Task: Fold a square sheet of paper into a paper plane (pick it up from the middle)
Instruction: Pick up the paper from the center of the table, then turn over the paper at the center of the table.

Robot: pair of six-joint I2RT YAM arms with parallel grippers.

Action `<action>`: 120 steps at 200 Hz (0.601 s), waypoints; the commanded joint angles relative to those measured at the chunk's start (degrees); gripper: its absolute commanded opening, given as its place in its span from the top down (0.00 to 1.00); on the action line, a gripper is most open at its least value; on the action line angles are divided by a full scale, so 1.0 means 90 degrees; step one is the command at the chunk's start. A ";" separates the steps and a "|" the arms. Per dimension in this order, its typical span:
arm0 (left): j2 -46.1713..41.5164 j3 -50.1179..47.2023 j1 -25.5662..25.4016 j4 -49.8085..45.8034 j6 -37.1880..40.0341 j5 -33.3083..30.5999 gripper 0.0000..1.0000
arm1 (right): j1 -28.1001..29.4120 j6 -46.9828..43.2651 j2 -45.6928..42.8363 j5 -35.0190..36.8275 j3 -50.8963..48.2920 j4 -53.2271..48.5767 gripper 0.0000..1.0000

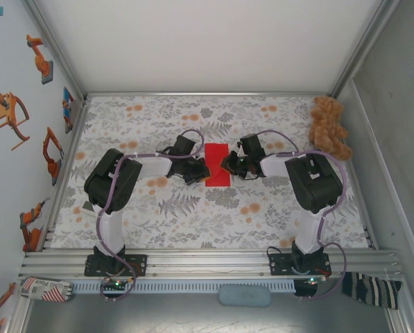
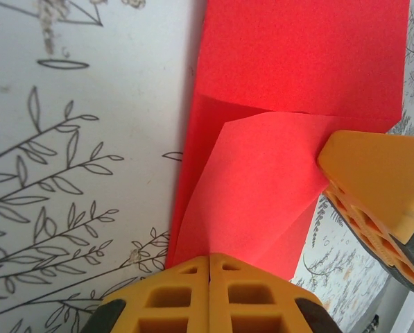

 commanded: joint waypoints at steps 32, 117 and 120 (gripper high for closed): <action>-0.0630 -0.0100 0.0133 -0.0838 0.0053 -0.0259 0.92 | -0.0040 -0.0186 -0.0461 0.0306 -0.0128 0.0154 0.99; -0.2613 -0.0951 0.0429 0.0475 -0.0524 -0.0654 0.43 | -0.0040 -0.0510 -0.1773 -0.0288 0.0193 0.0521 1.00; -0.2679 -0.0991 0.0431 0.0600 -0.0572 -0.0630 0.41 | -0.0047 -0.0507 -0.1816 -0.0340 0.0213 0.0549 1.00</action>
